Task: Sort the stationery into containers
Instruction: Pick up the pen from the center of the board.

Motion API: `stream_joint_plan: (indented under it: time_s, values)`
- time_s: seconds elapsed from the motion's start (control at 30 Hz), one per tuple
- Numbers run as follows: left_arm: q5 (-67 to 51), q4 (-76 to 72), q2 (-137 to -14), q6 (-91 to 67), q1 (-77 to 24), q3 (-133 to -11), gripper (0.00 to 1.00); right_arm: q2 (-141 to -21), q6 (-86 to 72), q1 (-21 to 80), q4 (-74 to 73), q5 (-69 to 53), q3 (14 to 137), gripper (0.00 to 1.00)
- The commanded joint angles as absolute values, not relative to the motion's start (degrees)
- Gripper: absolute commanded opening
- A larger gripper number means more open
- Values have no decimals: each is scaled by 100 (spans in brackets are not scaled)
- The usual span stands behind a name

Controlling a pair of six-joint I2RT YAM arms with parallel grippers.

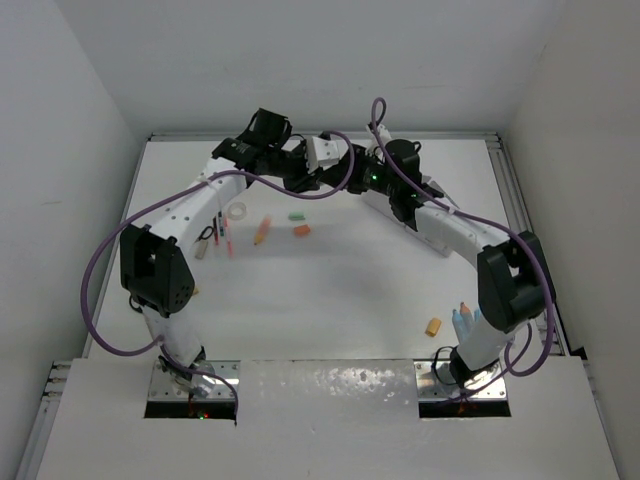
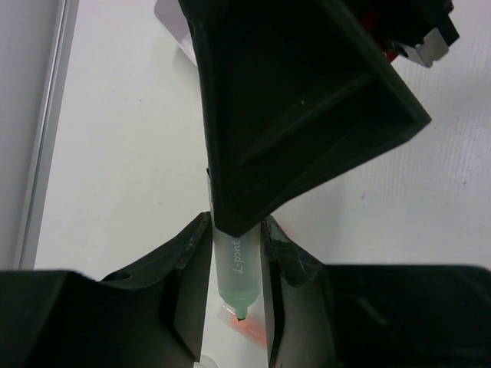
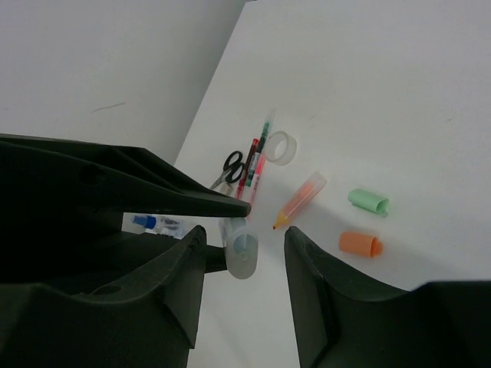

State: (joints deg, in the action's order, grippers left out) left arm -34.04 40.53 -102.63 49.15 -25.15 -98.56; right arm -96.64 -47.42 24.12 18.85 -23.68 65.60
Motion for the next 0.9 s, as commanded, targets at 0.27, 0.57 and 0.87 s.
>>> stream_joint_plan:
  time_s: [0.27,0.57,0.87]
  values:
    - [-3507,3823,-10011,4931,-2681,-9853,0,-9791,-4904,2531,2391,-2505,6794,7]
    - [-3489,3534,-10020,4246,-2628,-9686,78,-9519,-4860,2295,2224,-2312,6469,0]
    - [-3078,3864,-10660,3665,-1934,-10184,100,-9167,-4580,1100,1856,-2382,6161,0]
